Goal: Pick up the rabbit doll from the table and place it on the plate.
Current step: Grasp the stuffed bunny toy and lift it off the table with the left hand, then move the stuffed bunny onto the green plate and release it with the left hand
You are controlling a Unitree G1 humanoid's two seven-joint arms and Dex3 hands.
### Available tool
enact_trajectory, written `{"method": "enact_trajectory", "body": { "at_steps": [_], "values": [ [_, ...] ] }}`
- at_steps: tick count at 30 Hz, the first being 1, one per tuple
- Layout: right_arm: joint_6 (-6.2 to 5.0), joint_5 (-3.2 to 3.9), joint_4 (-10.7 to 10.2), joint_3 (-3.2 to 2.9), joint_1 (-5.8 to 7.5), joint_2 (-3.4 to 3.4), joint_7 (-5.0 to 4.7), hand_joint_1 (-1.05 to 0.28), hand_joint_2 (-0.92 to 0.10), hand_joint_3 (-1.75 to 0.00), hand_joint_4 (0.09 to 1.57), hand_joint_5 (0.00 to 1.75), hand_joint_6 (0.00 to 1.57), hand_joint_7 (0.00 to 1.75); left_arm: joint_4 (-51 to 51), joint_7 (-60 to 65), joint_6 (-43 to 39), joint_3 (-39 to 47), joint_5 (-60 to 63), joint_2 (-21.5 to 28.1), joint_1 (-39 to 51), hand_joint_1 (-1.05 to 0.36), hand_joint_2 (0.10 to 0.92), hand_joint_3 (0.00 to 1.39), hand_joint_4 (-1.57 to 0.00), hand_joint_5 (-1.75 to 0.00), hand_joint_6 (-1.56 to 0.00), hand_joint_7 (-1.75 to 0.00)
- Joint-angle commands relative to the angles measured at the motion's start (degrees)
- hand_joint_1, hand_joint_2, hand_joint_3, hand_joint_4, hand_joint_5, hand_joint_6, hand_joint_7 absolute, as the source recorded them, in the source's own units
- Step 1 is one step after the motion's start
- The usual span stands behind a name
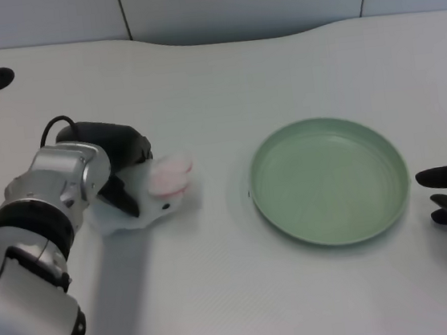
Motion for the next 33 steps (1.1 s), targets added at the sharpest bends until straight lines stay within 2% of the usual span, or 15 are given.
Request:
{"method": "enact_trajectory", "body": {
  "at_steps": [1,2,3,4,5,7,13,16,19,25,29,31,33],
  "values": [
    [0.43,0.82,-0.93,-0.57,1.57,-0.56,0.44,-0.44,-0.92,-0.2,1.13,0.02,0.89,0.0,0.72,7.21,0.07,-2.41,2.69,0.62,2.23,-0.32,0.826,0.0,-0.31,-1.26,-0.57,-0.71],
    [0.75,0.97,-1.25,-0.68,1.77,-0.53,0.51,-0.45,-0.92,-0.2,1.12,0.02,0.9,0.0,0.77,9.63,-0.45,-2.82,3.13,0.91,2.48,-0.24,0.85,0.01,-0.38,-1.54,-0.46,-1.25],
    [1.0,1.06,-1.49,-0.75,1.9,-0.5,0.55,-0.45,-0.92,-0.2,1.12,0.02,0.9,0.0,0.85,11.24,-0.86,-3.06,3.34,1.1,2.64,-0.2,0.868,0.01,-0.43,-1.64,-0.43,-1.46],
    [1.16,1.12,-1.64,-0.79,1.98,-0.48,0.58,-0.46,-0.92,-0.2,1.12,0.02,0.9,0.0,0.95,12.23,-1.12,-3.26,3.45,1.21,2.72,-0.18,0.88,0.01,-0.47,-1.7,-0.41,-1.58],
    [1.44,1.17,-1.9,-0.87,2.08,-0.42,0.57,-0.46,-0.92,-0.2,1.12,0.02,0.9,0.0,1.02,13.11,-1.69,-3.43,3.59,1.51,2.68,-0.17,0.884,0.01,-0.48,-1.72,-0.41,-1.63],
    [1.9,1.2,-2.33,-0.97,2.23,-0.34,0.58,-0.46,-0.92,-0.2,1.11,0.02,0.9,0.0,1.14,14.12,-2.4,-3.58,3.82,1.85,2.61,-0.15,0.909,0.03,-0.64,-1.74,-0.49,-1.72],
    [1.83,0.76,-2.45,-0.66,2.02,-0.55,0.85,-0.46,-0.92,-0.2,1.11,0.01,0.89,0.0,0.99,15.97,-2.02,-0.28,0.96,1.97,2.31,-0.19,0.921,0.11,-0.7,-1.75,-0.49,-1.75],
    [1.83,0.31,-1.86,-0.46,1.61,-0.49,0.51,-0.46,-0.92,-0.2,1.11,0.01,0.89,0.0,0.8,14.02,-1.69,2.25,-1.65,1.46,1.01,-0.2,0.921,0.17,-0.67,-1.75,-0.46,-1.75],
    [2.29,0.28,-1.97,-0.39,1.42,-0.34,0.52,-0.46,-0.92,-0.2,1.11,0.01,0.89,0.0,0.26,14.39,-1.86,3.98,-3.41,0.85,0.04,-0.24,0.921,0.16,-0.66,-1.75,-0.45,-1.75],
    [3.03,-0.26,-2.64,0.05,1.37,0.03,0.08,-0.47,-0.92,-0.2,1.11,0.01,0.88,0.0,-0.77,14.68,-4.16,6.13,-5.56,-0.26,-1.57,-0.15,0.895,0.09,-0.66,-1.75,-0.46,-1.75],
    [3.68,-0.47,-3.42,0.17,1.64,0.2,0.06,-0.47,-0.92,-0.21,1.11,0.01,0.88,0.0,-1.34,12.87,-5.49,8.76,-8.5,-1.33,-2.46,-0.12,0.891,0.07,-0.74,-1.75,-0.5,-1.75],
    [2.99,-0.69,-3.19,0.31,1.59,0.21,0.04,-0.46,-0.92,-0.21,1.11,0.01,0.89,0.0,-2.05,12.56,-6.7,8.75,-8.77,-2.87,-3.79,-0.12,0.886,0.06,-0.75,-1.75,-0.52,-1.75],
    [2.76,-0.91,-3.05,0.45,1.5,0.28,-0.04,-0.46,-0.92,-0.21,1.1,0.01,0.89,0.0,-2.56,11.82,-7.6,9.13,-9.24,-4.52,-4.87,-0.12,0.883,0.06,-0.76,-1.75,-0.54,-1.75]
  ]
}}
